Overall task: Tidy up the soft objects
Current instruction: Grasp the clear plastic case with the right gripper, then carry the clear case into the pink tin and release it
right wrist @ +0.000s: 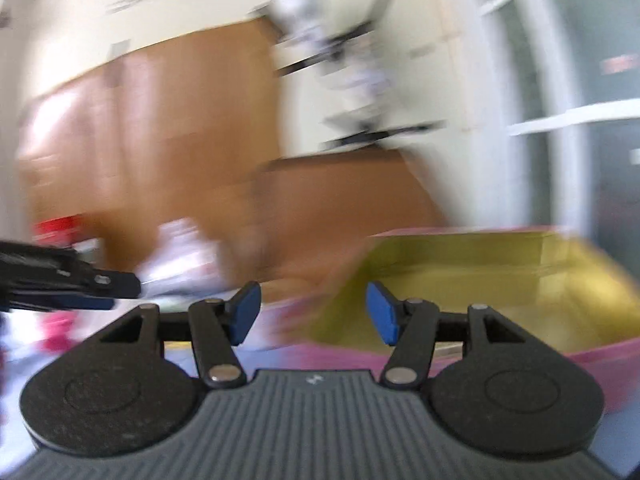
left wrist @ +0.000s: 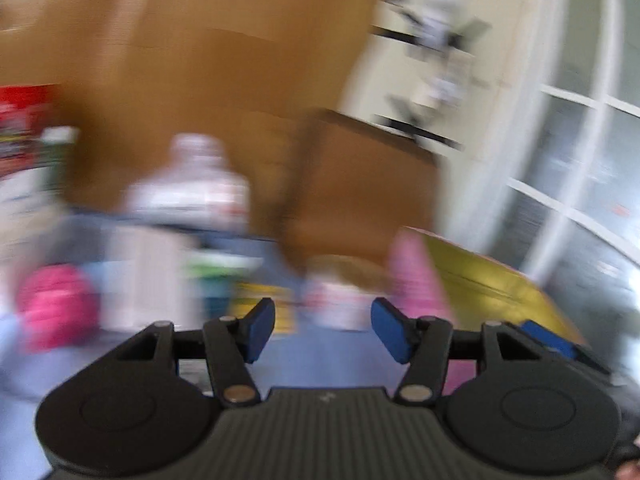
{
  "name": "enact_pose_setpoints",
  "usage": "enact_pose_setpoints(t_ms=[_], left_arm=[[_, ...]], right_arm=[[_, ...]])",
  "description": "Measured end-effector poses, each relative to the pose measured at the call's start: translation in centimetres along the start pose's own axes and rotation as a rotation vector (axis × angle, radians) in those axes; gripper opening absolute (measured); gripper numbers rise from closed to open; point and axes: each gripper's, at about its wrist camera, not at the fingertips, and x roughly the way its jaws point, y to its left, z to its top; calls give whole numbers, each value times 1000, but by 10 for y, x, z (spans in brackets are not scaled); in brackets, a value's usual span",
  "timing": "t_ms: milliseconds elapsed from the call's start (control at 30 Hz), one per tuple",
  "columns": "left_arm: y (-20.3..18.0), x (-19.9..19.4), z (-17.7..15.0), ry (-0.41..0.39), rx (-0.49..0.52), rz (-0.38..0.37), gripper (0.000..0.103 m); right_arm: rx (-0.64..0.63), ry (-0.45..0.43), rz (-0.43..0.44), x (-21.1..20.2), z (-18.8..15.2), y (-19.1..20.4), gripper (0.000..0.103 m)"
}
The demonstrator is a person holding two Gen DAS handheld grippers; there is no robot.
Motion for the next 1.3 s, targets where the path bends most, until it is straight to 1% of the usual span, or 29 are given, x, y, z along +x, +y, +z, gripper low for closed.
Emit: enact_pose_setpoints(t_ms=[67,100,133,200,267,333,367,400,433,533,567,600,633,700,733,833,900,933,967,1033,1067,1100,1167,1200,1267,1300], left_arm=[[34,-11,-5,-20,-15,118,55],[53,-17,-9,-26,-37,158,55],[67,-21,-11,-31,-55,174,55],[89,-27,-18,-43,-78,210,55],[105,-29,-26,-37,-101,227,55],[119,-26,-34,-30,-136,215,55],[124,-26,-33,-25,-170,188,55],[129,-30,-33,-47,-183,158,55],[127,-31,-35,-62,-184,151,55],[129,-27,-34,-67,-201,130,55],[130,-27,-34,-70,-207,129,55],[132,-27,-33,-71,-217,123,55],[135,-27,-34,-72,-227,117,55],[138,-28,-35,-77,-241,106,56],[139,-29,-35,-77,-243,102,58],[137,-31,-36,-79,-231,96,58],[136,-28,-35,-59,-223,67,60],[136,-25,-34,-31,-229,35,61],[137,-23,-33,-3,-260,-13,61],[136,-17,-36,54,-360,-169,65],[130,-13,-37,81,-374,-223,66],[119,-8,-37,109,-357,-248,66],[91,-2,-35,148,-279,-268,66],[79,1,-34,164,-255,-297,62],[55,9,-31,202,-218,-364,60],[41,12,-30,213,-192,-379,56]], right_arm=[[36,86,151,18,0,20,61],[58,142,232,32,0,32,61],[80,192,304,48,-1,45,61],[115,269,403,77,-7,74,62],[164,350,440,111,-13,95,62],[244,446,467,151,-22,103,64],[287,484,467,169,-26,103,64],[322,513,468,179,-31,103,64],[349,536,466,188,-34,106,65],[422,617,482,221,-44,113,65],[447,639,497,227,-47,114,61],[473,661,523,231,-49,115,40],[504,668,558,229,-47,115,28],[505,651,580,216,-40,118,17],[488,635,580,205,-35,117,17],[468,581,582,174,-22,107,17],[465,547,578,156,-17,95,17],[470,539,573,147,-17,87,17],[482,536,567,137,-18,78,17],[507,544,564,119,-24,60,17],[524,550,569,112,-29,51,17],[545,555,572,105,-33,43,17],[595,555,570,90,-43,26,17],[623,553,573,84,-47,19,17],[677,553,592,74,-53,5,17],[704,547,605,70,-55,-2,17]])
